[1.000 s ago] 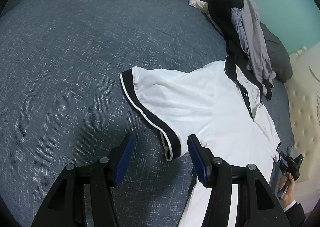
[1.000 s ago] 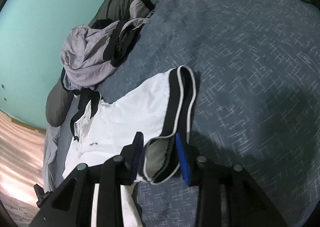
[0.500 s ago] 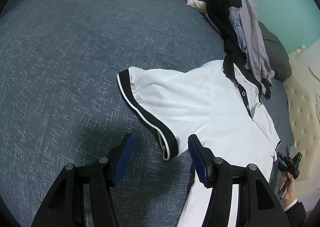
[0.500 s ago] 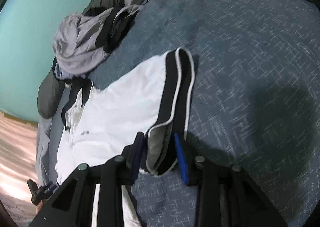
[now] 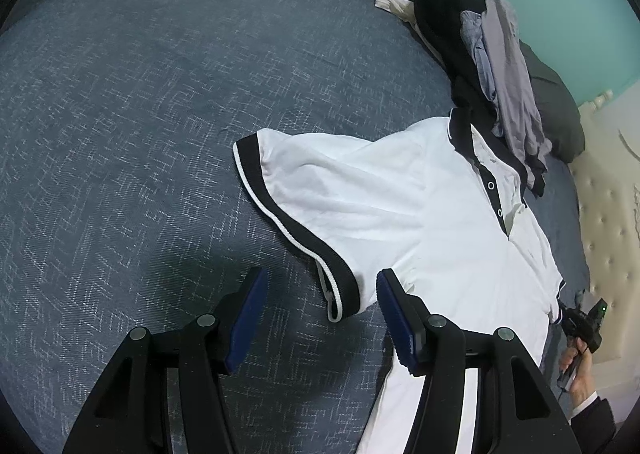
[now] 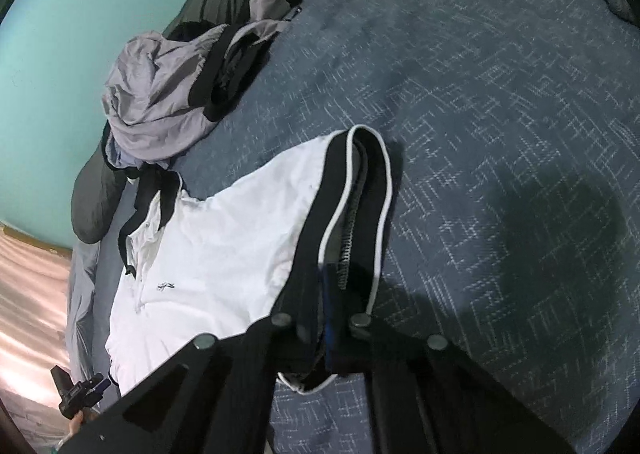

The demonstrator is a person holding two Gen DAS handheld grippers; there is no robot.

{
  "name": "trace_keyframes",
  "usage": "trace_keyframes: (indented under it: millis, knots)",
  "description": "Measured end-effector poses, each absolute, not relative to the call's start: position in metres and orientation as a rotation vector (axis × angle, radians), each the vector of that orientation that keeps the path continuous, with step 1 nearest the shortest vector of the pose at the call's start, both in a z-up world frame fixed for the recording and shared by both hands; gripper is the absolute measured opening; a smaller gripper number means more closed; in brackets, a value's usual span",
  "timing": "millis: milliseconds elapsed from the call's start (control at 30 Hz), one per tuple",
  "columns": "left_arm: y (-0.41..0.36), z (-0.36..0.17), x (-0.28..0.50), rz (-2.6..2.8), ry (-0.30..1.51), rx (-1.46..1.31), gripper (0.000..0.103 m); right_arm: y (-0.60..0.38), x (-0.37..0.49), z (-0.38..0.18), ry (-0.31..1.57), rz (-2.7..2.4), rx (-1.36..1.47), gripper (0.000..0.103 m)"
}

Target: Fold clothes

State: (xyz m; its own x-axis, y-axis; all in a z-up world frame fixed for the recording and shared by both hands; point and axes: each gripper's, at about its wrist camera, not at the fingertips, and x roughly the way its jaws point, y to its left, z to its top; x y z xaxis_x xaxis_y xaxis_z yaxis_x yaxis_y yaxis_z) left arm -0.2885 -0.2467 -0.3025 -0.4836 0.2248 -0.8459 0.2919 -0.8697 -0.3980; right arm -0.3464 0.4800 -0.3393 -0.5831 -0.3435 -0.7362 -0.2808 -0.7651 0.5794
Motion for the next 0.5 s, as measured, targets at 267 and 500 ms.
trace_keyframes:
  millis: [267, 500]
  knots:
    - [-0.248, -0.301, -0.287, -2.551, 0.79, 1.57, 0.061, 0.496, -0.331, -0.323, -1.099, -2.627, 1.279, 0.0]
    - [-0.251, -0.299, -0.287, -2.552, 0.794, 1.564, 0.061, 0.504, -0.327, -0.326, -1.133, -2.624, 1.282, 0.0]
